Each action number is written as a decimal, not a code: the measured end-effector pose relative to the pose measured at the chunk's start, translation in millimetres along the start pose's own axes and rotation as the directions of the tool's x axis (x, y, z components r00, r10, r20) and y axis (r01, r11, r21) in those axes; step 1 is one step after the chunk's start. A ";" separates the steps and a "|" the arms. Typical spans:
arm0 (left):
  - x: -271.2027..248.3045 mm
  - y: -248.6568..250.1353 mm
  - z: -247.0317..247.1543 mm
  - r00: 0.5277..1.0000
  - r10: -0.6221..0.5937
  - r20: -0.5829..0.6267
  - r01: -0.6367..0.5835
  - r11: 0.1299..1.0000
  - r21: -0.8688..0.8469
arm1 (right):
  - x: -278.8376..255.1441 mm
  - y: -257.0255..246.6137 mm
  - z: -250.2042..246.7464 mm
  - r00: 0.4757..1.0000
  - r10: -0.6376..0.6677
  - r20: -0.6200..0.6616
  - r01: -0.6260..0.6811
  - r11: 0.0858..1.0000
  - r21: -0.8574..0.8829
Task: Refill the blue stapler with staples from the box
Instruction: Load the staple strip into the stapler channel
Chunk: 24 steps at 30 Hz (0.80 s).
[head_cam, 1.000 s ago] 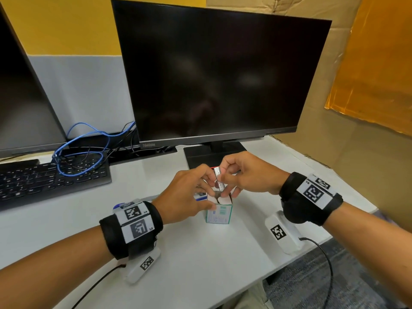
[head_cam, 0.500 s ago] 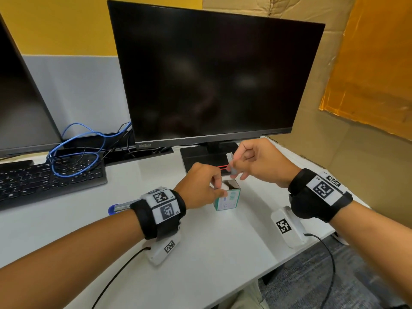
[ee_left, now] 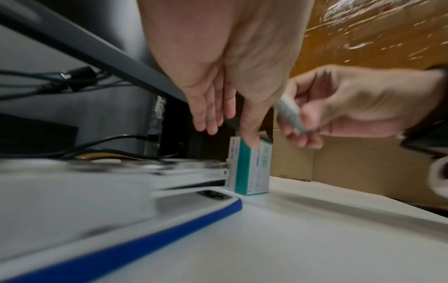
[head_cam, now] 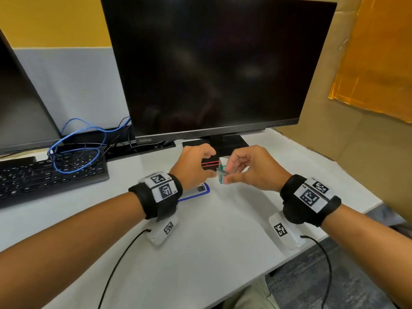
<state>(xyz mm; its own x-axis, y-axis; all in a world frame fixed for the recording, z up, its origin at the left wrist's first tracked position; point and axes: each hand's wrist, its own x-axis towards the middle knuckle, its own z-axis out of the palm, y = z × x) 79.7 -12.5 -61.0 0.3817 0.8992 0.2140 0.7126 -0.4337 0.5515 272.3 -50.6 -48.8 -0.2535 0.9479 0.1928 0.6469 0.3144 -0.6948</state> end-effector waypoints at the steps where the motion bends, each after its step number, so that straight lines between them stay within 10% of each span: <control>1: -8.2 -4.3 -7.3 1.000 -0.002 0.015 0.002 1.000 0.021 | 1.1 -0.2 7.7 1.000 -0.016 0.016 0.017 0.999 -0.033; 24: -40.7 -42.3 -34.1 0.987 -0.047 0.152 0.005 0.964 0.265 | 46.6 -33.0 71.2 0.983 -0.080 0.165 0.130 0.938 -0.320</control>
<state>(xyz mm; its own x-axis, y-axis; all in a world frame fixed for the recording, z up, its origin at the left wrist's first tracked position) 13.9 -28.7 -65.5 0.4331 0.8992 0.0626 0.8449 -0.4292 0.3193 187.9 -20.5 -66.2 -0.4193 0.8984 0.1310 0.8044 0.4345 -0.4052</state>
